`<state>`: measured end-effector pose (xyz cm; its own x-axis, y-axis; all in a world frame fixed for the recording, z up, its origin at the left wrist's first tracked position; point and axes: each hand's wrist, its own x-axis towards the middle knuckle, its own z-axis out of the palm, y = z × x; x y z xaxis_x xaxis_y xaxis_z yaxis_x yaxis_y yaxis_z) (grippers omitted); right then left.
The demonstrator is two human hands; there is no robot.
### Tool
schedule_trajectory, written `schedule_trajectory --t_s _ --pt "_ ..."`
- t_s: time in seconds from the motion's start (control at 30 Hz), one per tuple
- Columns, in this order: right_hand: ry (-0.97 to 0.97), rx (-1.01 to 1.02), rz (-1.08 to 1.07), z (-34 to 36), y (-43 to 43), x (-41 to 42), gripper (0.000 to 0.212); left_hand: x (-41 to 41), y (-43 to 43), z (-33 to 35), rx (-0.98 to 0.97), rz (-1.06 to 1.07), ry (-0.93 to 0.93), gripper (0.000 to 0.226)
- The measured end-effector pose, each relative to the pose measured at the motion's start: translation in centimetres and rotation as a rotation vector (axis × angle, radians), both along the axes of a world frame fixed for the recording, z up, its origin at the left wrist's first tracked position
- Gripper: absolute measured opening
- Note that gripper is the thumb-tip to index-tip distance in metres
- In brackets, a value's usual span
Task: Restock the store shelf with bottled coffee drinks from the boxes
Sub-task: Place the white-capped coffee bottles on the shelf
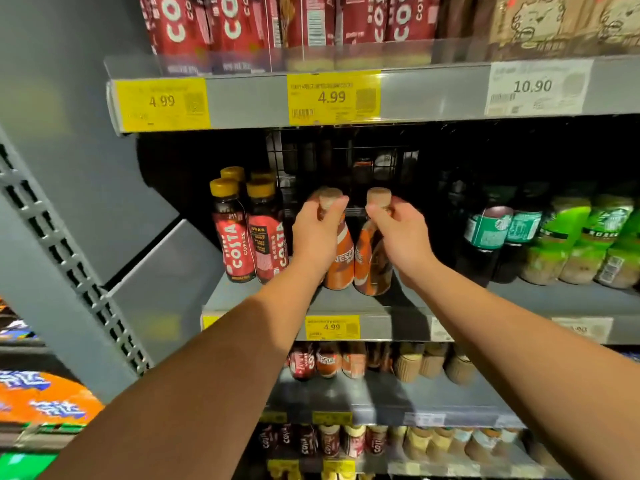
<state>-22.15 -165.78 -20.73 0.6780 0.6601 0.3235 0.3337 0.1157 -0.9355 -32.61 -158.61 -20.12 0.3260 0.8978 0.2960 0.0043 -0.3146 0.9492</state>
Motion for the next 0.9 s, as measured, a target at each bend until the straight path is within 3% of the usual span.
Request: schedule_trajectory --t_s 0.13,0.37,0.53,0.67,0.83,0.9 --pt "0.066 -0.02 0.054 -2.8 -1.3 0.1 0.035 -0.2 -0.9 -2.3 -0.005 -0.024 -0.039 0.046" --pt "0.011 -0.07 0.128 -4.7 -1.7 0.8 0.054 -0.2 -0.8 -5.3 0.025 0.035 0.123 0.073" --pt "-0.006 -0.106 0.099 -4.9 -0.5 1.7 0.047 1.2 0.5 -5.3 0.045 0.132 0.235 0.063" --pt "0.05 -0.143 0.035 -5.3 1.3 2.3 0.055 1.6 2.0 -5.8 -0.051 0.132 0.146 0.056" --pt "0.059 -0.173 0.013 -5.9 3.6 2.7 0.041 1.8 3.4 -6.3 -0.091 0.119 0.14 0.038" --pt "0.061 -0.192 0.019 -6.1 4.2 2.8 0.04 2.0 3.9 -6.4 -0.116 0.115 0.156 0.042"
